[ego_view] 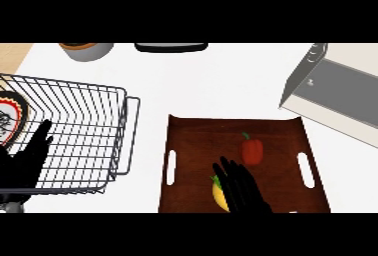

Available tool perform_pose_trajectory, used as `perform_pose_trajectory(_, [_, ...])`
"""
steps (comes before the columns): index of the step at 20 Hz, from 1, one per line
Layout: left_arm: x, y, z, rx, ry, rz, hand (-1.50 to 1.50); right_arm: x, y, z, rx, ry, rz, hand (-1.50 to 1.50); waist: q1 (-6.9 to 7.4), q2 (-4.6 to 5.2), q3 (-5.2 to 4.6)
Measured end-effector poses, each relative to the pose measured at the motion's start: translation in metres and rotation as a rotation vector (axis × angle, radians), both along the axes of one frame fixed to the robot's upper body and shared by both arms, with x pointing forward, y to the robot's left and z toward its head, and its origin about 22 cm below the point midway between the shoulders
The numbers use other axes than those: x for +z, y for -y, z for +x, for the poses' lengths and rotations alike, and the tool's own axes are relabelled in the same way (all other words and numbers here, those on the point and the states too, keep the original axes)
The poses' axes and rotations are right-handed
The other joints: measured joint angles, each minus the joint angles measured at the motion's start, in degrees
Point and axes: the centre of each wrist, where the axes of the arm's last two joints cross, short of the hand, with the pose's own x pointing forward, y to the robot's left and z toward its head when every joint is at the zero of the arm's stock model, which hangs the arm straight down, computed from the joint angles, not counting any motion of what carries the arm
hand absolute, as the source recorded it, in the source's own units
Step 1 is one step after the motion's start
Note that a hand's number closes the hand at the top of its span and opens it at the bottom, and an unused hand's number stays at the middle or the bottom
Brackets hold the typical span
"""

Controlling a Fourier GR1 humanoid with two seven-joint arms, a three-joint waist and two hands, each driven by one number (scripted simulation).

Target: Pick the lemon from the tray and place it in the tiered shelf

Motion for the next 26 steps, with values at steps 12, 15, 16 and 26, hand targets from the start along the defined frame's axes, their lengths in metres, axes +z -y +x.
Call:
perform_pose_trajectory(12, [0.004, 0.002, 0.008, -0.028, 0.003, -0.007, 0.00, 0.032, -0.016, 0.006, -0.014, -0.312, -0.625, -1.50, 1.74, 0.55, 0.18])
perform_pose_trajectory(15, [0.006, 0.005, 0.013, -0.024, 0.006, -0.006, 0.00, 0.040, -0.023, 0.013, 0.000, -0.325, -0.650, -1.50, 1.75, 0.58, 0.24])
perform_pose_trajectory(16, [0.003, 0.005, 0.013, -0.026, 0.002, -0.005, 0.00, 0.043, -0.026, 0.016, 0.006, -0.329, -0.646, -1.50, 1.75, 0.59, 0.26])
perform_pose_trajectory(26, [0.001, 0.005, 0.014, -0.031, 0.002, -0.007, 0.00, 0.038, -0.027, 0.039, -0.019, -0.381, -0.679, -1.50, 1.74, 0.60, 0.32])
